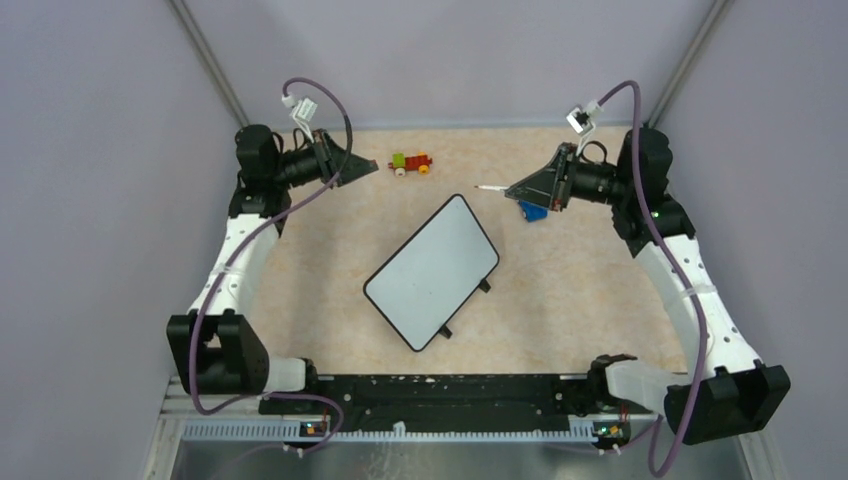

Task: Write a sentence on the whiteboard
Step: Place the pen cap at the center of the board, then hold the whiteboard at the center of the board.

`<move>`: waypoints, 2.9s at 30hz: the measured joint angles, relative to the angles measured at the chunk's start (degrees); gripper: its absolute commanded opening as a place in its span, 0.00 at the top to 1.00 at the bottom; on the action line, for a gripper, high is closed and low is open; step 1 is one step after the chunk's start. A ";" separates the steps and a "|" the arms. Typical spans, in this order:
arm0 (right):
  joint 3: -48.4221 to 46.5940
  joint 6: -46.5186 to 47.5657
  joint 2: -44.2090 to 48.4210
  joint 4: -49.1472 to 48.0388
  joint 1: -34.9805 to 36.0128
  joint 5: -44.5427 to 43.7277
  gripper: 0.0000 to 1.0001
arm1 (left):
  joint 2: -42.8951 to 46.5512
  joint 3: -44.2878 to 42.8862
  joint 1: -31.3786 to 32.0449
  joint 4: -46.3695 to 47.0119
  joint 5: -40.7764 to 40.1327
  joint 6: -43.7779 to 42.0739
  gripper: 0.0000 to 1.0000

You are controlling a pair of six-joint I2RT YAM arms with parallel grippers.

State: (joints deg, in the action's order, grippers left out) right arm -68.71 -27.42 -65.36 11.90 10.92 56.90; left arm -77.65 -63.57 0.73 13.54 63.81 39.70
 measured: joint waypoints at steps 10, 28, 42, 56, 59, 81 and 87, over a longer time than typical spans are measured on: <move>4.15 14.95 3.32 13.66 -2.12 -0.09 1.00 | 0.22 -9.55 -2.32 -45.44 -21.79 -39.56 1.00; 10.21 30.27 3.45 20.63 -2.99 -2.38 1.00 | -13.81 -0.35 -2.29 -57.22 -52.46 -61.92 0.87; 10.64 31.47 3.34 20.70 -3.13 -2.43 1.00 | -20.39 3.02 2.89 -53.96 -57.07 -62.79 0.82; 10.64 31.50 3.45 20.74 -3.13 -2.43 1.00 | -21.00 3.41 5.01 -53.48 -59.89 -62.75 0.75; 10.64 31.52 3.45 20.79 -3.13 -2.43 1.00 | -21.24 3.17 5.35 -53.68 -60.46 -62.75 0.70; 8.55 34.07 2.93 25.73 -3.17 -2.40 1.00 | -21.99 1.36 6.88 -55.56 -56.81 -63.34 0.24; 6.99 34.73 2.45 26.56 -2.45 -2.45 1.00 | -21.88 -1.51 6.86 -58.88 -52.22 -62.51 0.07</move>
State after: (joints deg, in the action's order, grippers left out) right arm -61.71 7.31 -62.92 38.46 8.47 54.46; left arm -99.53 -65.08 7.60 -45.34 11.60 -22.81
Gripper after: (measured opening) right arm 0.095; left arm 0.849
